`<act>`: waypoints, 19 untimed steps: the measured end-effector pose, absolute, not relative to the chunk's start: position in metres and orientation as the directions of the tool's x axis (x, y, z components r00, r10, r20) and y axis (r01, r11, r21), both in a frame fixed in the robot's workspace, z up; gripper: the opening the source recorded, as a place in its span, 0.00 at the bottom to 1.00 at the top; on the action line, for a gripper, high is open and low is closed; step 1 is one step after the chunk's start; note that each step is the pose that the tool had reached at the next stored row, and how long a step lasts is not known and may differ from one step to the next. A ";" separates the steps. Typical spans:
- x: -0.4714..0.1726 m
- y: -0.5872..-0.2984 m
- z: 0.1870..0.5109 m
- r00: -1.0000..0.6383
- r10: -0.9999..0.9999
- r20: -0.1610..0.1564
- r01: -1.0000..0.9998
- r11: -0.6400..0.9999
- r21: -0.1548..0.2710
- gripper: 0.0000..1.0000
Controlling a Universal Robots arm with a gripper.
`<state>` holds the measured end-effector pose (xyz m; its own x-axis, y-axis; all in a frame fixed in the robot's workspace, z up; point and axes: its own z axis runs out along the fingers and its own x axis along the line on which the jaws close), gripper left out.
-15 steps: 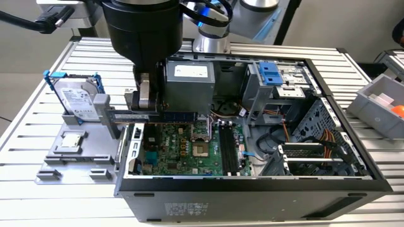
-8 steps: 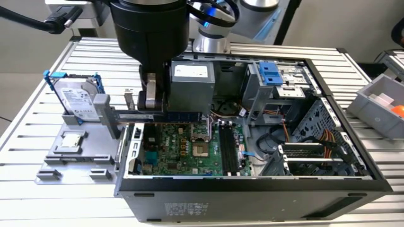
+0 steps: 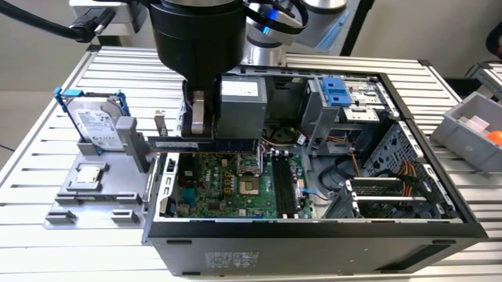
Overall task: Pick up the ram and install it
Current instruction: 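Pick up the ram and move it above insertion slot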
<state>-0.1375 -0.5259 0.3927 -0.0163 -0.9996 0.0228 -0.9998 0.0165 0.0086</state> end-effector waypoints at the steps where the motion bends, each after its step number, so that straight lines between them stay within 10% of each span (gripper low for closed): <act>1: -0.136 -0.526 0.393 -0.016 -1.000 0.023 -1.000 0.017 0.009 0.00; 19: -0.116 -0.525 0.393 -0.016 -1.000 0.023 -1.000 0.016 0.009 0.00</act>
<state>-0.1159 -0.5254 0.3927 -0.0161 -0.9996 0.0227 -0.9998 0.0163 0.0085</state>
